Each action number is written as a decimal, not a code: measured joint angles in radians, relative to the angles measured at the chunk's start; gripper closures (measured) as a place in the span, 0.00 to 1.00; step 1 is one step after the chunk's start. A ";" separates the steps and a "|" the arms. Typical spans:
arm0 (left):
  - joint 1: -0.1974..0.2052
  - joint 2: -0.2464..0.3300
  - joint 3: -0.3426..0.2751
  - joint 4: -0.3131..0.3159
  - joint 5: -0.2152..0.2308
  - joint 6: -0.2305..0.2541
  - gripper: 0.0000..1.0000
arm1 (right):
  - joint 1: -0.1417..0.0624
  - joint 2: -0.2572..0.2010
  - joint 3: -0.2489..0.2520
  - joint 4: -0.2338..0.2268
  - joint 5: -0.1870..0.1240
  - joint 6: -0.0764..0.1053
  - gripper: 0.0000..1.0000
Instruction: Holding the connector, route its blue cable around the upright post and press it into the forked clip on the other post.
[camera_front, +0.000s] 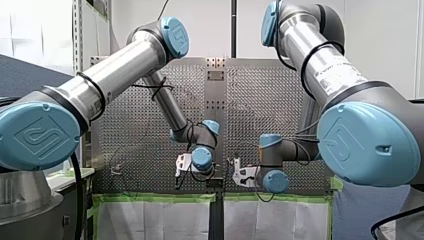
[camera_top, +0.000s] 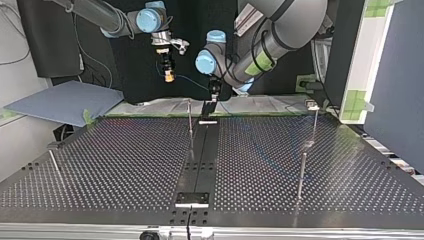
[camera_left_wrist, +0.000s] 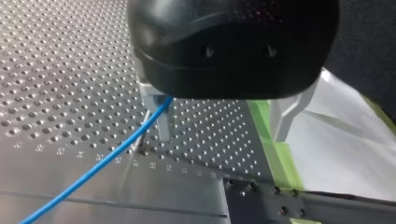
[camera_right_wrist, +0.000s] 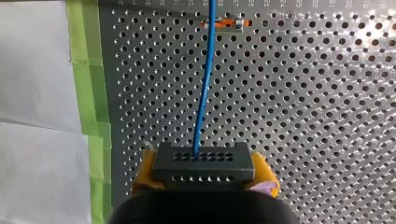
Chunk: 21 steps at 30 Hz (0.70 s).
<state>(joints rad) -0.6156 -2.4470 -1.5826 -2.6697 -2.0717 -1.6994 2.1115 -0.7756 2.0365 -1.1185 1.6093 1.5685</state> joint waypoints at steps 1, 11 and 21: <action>0.000 0.000 0.000 0.000 0.000 0.003 0.00 | 0.000 0.000 0.000 0.000 0.000 0.000 1.00; -0.006 0.001 0.000 0.016 -0.002 0.061 0.37 | 0.000 0.000 0.000 0.000 -0.001 0.001 1.00; -0.013 0.001 0.000 0.019 -0.004 0.083 0.86 | 0.002 0.000 -0.002 0.004 -0.007 0.003 1.00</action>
<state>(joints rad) -0.6290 -2.4462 -1.5827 -2.6502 -2.0760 -1.6163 2.1131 -0.7756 2.0343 -1.1145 1.6019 1.5711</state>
